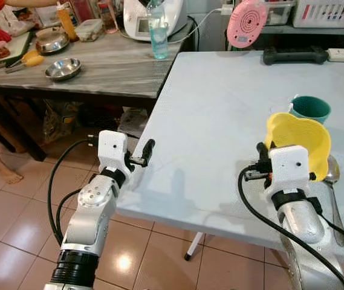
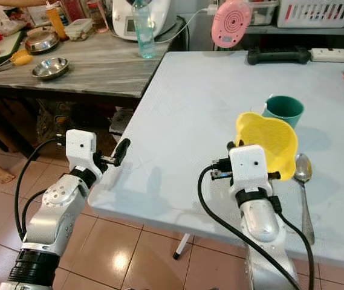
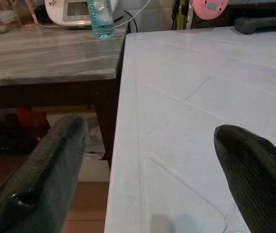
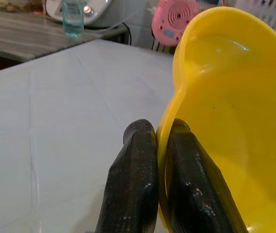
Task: Setting the table
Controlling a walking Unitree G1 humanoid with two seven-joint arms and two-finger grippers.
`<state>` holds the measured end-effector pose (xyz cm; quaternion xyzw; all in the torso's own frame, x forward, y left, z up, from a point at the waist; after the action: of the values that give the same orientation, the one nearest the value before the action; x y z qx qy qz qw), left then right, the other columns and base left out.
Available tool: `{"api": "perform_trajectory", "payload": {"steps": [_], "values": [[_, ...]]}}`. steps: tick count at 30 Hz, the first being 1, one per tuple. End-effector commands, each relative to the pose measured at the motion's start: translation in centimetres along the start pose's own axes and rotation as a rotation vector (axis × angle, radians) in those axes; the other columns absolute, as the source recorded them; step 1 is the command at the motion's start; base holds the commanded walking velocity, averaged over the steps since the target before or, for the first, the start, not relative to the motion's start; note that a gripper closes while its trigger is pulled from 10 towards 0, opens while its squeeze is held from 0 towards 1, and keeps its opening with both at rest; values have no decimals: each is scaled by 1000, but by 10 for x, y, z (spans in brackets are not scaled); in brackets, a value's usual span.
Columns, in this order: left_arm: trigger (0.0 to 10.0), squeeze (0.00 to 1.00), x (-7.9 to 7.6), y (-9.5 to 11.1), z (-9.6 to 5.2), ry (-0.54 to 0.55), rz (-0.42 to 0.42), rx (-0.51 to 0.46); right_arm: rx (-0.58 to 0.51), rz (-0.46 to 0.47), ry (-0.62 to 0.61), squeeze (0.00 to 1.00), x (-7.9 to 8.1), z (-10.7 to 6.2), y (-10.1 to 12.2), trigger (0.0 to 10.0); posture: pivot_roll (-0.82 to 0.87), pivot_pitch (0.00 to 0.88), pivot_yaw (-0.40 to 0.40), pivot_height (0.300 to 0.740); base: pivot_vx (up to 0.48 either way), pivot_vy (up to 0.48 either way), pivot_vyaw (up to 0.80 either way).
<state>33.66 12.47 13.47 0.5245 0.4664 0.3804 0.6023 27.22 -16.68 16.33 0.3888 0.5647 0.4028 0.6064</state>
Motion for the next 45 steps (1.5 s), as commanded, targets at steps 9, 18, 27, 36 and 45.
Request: {"api": "perform_trajectory", "payload": {"steps": [9,18,27,36,45], "values": [[10000,0,7,0,0,29,16,-1,-7,27,-8,0,1,-3,5,10000,-214,49,127,740,0,0,-567],[10000,0,4,0,3,80,-20,-30,-28,-3,45,0,4,2,10,10000,-232,35,70,740,0,0,-147],[10000,0,-1,-2,7,93,-45,-56,-41,-38,96,0,8,14,16,10000,-232,29,-15,740,0,0,0],[10000,0,2,0,10,102,-45,-60,-25,-31,108,0,13,15,10,10000,-229,31,26,740,0,0,0],[10000,0,4,-9,7,120,-69,-31,-14,1,52,0,12,11,4,10000,-232,22,67,740,0,0,0]]}}
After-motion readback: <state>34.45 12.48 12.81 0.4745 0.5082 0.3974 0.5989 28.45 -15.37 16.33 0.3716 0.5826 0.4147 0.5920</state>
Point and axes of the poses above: a point about 5 cm out from each wrist's last joint towards the gripper, its own z axis pointing out of the wrist towards the gripper, its own y axis along the axis of the wrist's last joint, x = y × z, the point moved 2 cm from there along z, pointing out of the wrist towards the gripper, and after that the axes turned 8 degrees about -z, right-handed, at the moved point
